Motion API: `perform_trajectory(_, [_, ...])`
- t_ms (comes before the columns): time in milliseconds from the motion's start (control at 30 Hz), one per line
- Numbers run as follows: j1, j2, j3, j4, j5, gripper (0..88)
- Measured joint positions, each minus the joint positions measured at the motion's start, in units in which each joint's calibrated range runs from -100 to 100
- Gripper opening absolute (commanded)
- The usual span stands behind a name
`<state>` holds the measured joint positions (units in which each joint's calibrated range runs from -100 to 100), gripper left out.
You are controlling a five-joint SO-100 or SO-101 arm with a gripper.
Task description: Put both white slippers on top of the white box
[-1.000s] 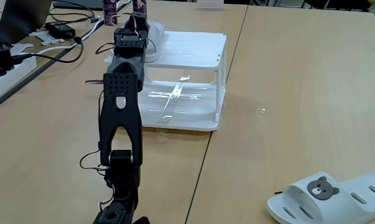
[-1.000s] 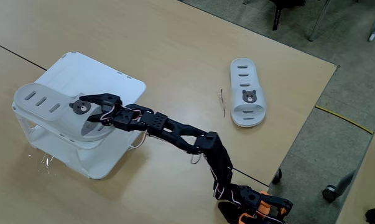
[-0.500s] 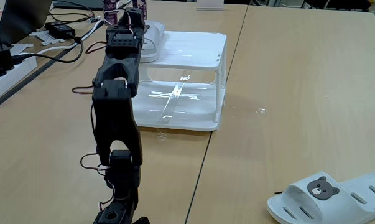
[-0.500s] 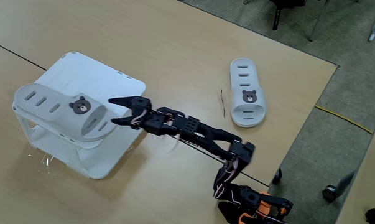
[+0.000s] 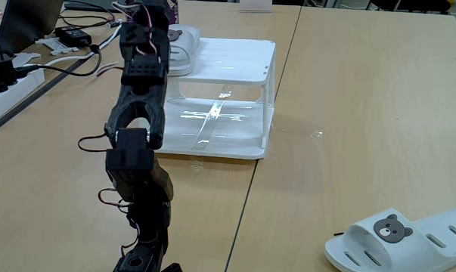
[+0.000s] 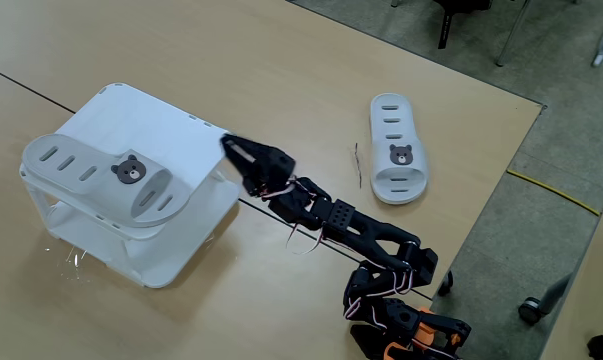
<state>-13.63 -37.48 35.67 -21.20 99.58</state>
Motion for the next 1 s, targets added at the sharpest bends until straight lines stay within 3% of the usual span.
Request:
perform_trajectory(100, [0.00, -0.91, 6.65, -19.91, 0.00, 0.8])
perform_trajectory(233, [0.00, -7.42, 21.47, -34.94, 0.00, 0.8])
perform_trajectory(433, [2.92, -17.07, 55.62, -47.64, 0.00, 0.8])
perform_trajectory(533, [3.22, -16.66, 62.80, -49.79, 0.00, 0.8])
perform_trajectory(800, [12.73, 23.18, 62.53, -68.24, 0.00, 0.8])
perform_trajectory(1000, [25.54, 43.71, 62.44, -71.16, 0.00, 0.8])
